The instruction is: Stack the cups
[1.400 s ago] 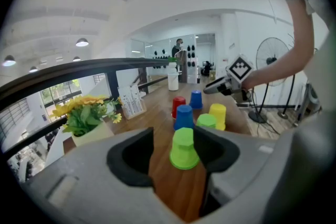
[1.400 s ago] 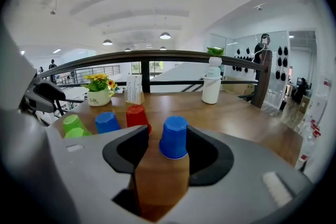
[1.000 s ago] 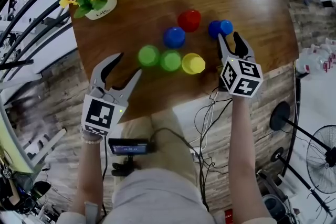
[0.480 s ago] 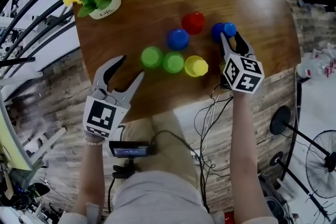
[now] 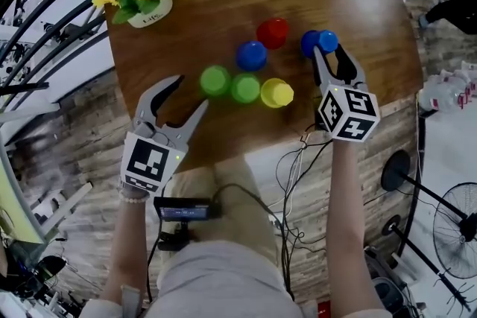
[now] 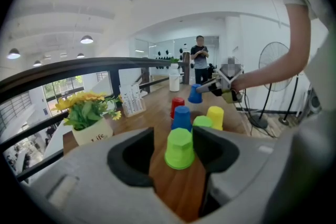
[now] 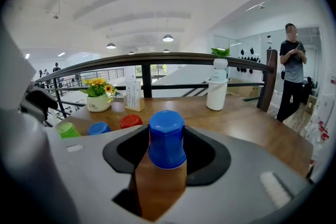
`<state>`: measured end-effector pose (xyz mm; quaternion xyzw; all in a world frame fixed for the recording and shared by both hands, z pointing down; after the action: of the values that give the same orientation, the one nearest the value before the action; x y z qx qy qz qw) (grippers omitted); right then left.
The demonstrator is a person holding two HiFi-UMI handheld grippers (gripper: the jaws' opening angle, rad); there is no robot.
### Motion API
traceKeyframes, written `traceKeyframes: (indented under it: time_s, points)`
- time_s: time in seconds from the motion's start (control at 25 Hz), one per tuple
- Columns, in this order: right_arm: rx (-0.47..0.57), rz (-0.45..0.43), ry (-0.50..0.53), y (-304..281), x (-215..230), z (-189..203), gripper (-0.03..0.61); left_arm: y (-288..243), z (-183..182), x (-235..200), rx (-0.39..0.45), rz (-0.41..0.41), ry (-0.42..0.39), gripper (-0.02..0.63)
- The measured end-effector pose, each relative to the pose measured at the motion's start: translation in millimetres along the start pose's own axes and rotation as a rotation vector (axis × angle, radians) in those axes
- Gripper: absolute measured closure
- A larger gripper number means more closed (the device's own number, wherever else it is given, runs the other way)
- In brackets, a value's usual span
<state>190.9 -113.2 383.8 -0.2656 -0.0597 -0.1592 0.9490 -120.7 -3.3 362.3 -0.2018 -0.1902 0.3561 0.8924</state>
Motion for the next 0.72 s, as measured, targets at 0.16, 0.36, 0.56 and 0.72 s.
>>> traceKeyframes:
  time_s: [0.16,0.36,0.56,0.72]
  points:
    - [0.024,-0.024,0.017,16.7,-13.9,-8.7,0.371,1.9,-2.3,-0.3,0.007,0.012,-0.003,0.391]
    - [0.047,-0.057,0.023,37.6,-32.4,-13.8,0.371,4.3,-4.9,-0.4,0.017,0.025,-0.01,0.391]
    - [0.048,-0.098,0.037,54.8,-54.3,-12.0,0.371,7.3,-5.6,-2.6,0.026,0.041,-0.025,0.393]
    - [0.036,-0.129,0.057,65.3,-70.0,-7.7,0.373,8.4,-5.5,-3.9,0.032,0.052,-0.03,0.393]
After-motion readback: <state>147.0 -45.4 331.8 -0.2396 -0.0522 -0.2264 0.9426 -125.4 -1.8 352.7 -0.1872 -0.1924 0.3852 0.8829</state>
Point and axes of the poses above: the fingertips, and each gripper's own axes: y backward along the fingers, x to its right, z out of its underside, the point moved 8 cm from there along y, backward along the fingers, and after that the axes turned 10 degrees about -y, right-handed, at the moved point
